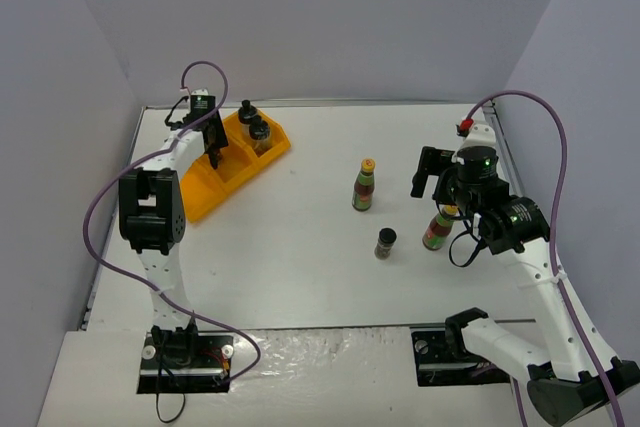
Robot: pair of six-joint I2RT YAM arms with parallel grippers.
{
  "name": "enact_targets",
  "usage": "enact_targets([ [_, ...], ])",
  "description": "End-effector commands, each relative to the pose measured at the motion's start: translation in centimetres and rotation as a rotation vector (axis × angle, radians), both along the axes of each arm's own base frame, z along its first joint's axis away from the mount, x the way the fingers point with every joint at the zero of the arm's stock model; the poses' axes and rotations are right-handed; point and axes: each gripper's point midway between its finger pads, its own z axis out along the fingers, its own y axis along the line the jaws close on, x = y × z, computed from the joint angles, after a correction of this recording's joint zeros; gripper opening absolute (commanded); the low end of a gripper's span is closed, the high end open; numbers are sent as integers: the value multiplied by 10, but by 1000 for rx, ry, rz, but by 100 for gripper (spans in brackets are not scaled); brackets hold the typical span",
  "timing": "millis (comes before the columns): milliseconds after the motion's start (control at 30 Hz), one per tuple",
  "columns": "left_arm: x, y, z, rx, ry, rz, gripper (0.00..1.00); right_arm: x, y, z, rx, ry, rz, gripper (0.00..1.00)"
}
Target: Organize the condiment bottles
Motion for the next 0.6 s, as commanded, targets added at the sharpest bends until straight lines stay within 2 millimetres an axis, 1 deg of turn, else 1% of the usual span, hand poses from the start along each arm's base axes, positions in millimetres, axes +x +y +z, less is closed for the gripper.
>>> enact_targets([
  [0, 14, 6, 25, -16, -104, 37, 21, 6, 6, 27, 27, -88, 19, 100],
  [67, 12, 7, 22, -15, -97, 38, 35, 5, 5, 28, 28, -90, 18, 100],
  [133, 11, 7, 21, -14, -96, 41, 55, 5, 5, 28, 26, -91, 17, 100],
  [167, 10, 7, 21, -13, -97, 41, 61, 5, 5, 28, 26, -90, 17, 100],
  [267, 9, 7, 24, -14, -103, 41, 73, 4, 4, 26, 24, -90, 16, 100],
  [300, 9, 7, 25, -14, -105, 41, 75, 4, 5, 27, 26, -90, 18, 100],
  [367, 9, 7, 29, -15, -115, 39, 75, 3, 4, 27, 26, -92, 16, 100],
  [567, 4, 2, 54, -28, -156, 12, 76, 2, 3, 29, 28, -96, 15, 100],
])
